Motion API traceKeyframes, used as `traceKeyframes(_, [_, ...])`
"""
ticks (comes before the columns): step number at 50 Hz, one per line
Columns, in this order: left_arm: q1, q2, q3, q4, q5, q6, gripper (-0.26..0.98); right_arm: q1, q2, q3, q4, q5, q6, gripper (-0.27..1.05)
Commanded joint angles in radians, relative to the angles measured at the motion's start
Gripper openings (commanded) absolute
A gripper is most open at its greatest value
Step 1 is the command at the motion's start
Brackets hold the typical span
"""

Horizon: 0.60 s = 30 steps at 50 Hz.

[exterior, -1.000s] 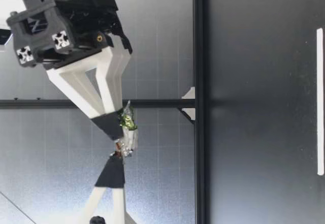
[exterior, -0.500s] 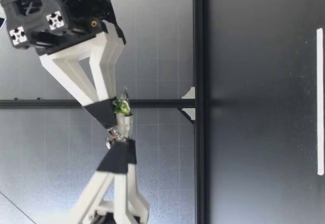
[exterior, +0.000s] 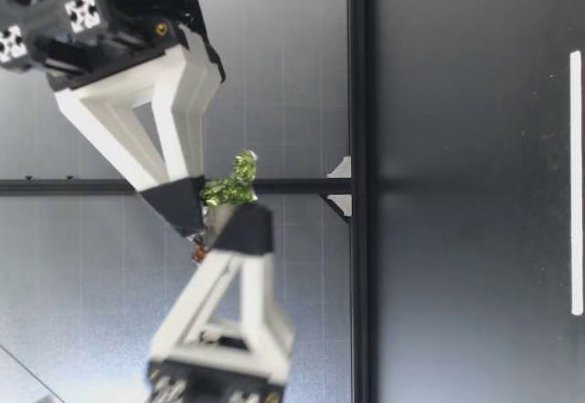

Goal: Pick up the candy and unwrap it.

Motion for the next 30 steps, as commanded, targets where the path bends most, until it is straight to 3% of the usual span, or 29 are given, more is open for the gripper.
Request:
traceKeyframes(1, [0.008, 0.002, -0.032, -0.002, -0.009, -0.003, 0.57, 0.009, -0.012, -0.003, 0.002, -0.011, 0.002, -0.11])
traceKeyframes(30, [0.006, -0.012, 0.026, 0.002, 0.000, 0.000, 0.56, -0.057, -0.089, 0.057, 0.006, -0.005, -0.009, -0.11])
